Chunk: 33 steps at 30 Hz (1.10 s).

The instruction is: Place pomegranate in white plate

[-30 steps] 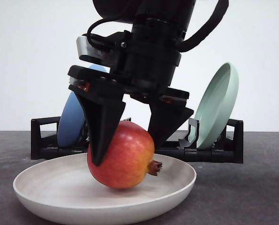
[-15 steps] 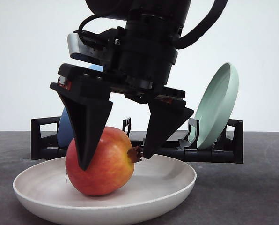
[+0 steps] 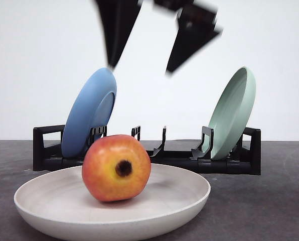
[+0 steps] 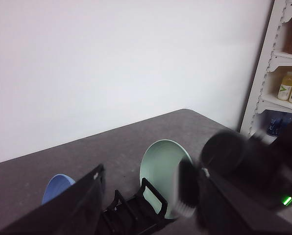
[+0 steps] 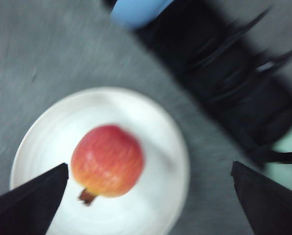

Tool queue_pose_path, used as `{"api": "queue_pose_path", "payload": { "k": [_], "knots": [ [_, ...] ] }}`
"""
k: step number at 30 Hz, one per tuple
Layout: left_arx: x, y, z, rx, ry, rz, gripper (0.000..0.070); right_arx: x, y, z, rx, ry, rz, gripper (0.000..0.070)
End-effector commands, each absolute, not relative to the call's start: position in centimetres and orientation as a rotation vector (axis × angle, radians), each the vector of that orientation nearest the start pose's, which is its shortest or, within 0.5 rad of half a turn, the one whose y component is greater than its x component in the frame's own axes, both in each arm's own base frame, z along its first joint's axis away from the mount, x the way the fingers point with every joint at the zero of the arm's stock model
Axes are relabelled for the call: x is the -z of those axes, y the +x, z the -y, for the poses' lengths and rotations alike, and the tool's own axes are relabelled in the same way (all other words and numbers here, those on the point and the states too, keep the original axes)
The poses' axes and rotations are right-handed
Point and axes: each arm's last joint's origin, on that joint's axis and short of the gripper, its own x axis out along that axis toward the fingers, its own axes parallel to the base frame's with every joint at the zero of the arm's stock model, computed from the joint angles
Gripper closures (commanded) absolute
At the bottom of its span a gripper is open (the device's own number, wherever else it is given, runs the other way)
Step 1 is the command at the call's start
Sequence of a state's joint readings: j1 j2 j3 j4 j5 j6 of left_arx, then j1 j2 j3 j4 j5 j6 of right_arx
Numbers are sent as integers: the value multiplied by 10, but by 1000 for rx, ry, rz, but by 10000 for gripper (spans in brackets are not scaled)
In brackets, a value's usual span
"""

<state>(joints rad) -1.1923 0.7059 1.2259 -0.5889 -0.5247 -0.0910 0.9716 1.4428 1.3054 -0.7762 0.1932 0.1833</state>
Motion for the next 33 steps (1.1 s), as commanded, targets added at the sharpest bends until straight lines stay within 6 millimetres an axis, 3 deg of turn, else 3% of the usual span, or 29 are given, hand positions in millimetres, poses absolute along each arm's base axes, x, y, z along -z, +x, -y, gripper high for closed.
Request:
{"api": "queue_pose_path", "payload": {
  "k": [1,9,18,21,25,30,33],
  "knots": [
    [-446,47,82,672,-42,-65,340,-334,168,-234,-624,-361,-767,0],
    [-445,47,82,671,-32,-73,340,-390,141,-158,-503,-264,-620,0],
    [-440,48,81,642,12,-108,340,-418,93,-85,-443,-164,-509,0],
    [-439,48,81,638,21,-119,340,-414,78,-70,-467,-121,-501,0],
    [-436,47,80,636,37,-141,340,-392,64,-60,-550,-67,-541,0],
    [-432,47,80,632,44,-178,340,-362,58,-57,-606,-58,-610,1],
    [-430,47,79,629,43,-202,340,-358,58,-57,-612,-60,-620,1]
  ]
}}
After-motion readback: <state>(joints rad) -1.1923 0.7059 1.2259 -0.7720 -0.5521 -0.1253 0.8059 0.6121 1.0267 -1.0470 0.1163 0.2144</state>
